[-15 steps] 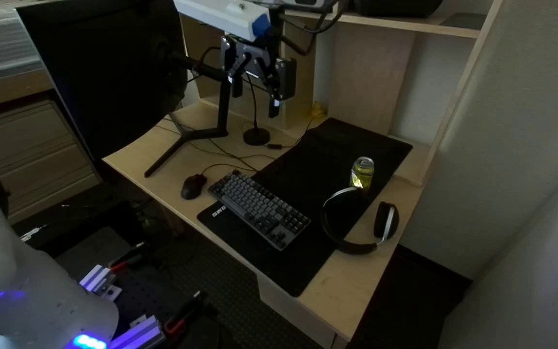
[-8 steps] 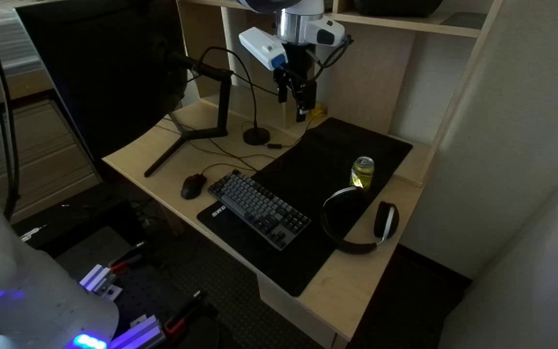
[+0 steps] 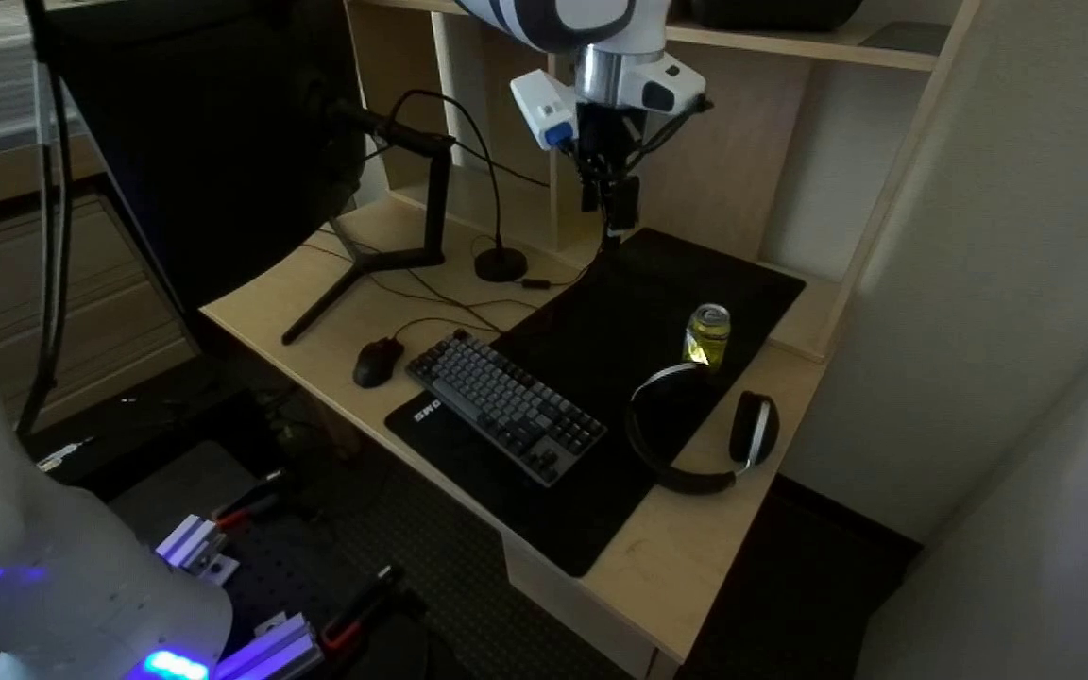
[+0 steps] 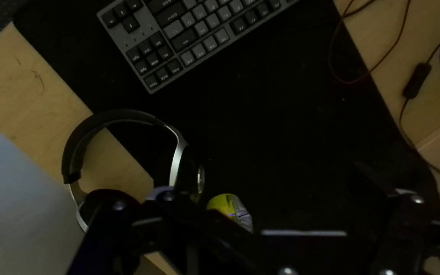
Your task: Pick the soda can and move it to the bottom on the desk
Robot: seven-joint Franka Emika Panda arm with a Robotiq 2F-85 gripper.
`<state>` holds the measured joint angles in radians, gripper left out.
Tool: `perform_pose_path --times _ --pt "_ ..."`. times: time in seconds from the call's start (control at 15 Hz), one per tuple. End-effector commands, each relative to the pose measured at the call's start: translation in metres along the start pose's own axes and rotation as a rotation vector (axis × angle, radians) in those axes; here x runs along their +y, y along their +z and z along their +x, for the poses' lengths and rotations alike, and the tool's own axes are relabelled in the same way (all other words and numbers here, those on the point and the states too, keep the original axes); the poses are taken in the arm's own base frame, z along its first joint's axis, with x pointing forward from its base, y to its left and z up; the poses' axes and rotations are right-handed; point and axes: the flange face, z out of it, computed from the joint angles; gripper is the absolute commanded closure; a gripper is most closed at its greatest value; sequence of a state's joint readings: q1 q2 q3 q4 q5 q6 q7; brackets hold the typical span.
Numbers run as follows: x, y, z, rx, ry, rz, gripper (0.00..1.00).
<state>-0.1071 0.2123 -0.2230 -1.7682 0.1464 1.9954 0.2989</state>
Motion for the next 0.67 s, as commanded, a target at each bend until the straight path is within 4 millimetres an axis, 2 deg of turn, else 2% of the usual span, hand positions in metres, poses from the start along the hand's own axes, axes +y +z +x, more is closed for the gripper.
perform_pose_path --times 0.0,0.07,0.13,0.2,0.27,0.4,0.6 --pt "0.023 0.03 0.068 0.014 0.199 0.028 0.0" --pt "0.029 0.034 0.081 0.01 0.258 0.034 0.0" --pt "0.029 0.023 0.083 -0.017 0.314 0.047 0.0" --pt "0.031 0.034 0.066 0.001 0.234 0.023 0.0" --pt "0.035 0.034 0.076 -0.001 0.272 0.029 0.0" --pt "0.034 0.03 0.083 0.003 0.297 0.034 0.0" --pt "0.019 0.068 0.112 0.003 0.52 0.011 0.0"
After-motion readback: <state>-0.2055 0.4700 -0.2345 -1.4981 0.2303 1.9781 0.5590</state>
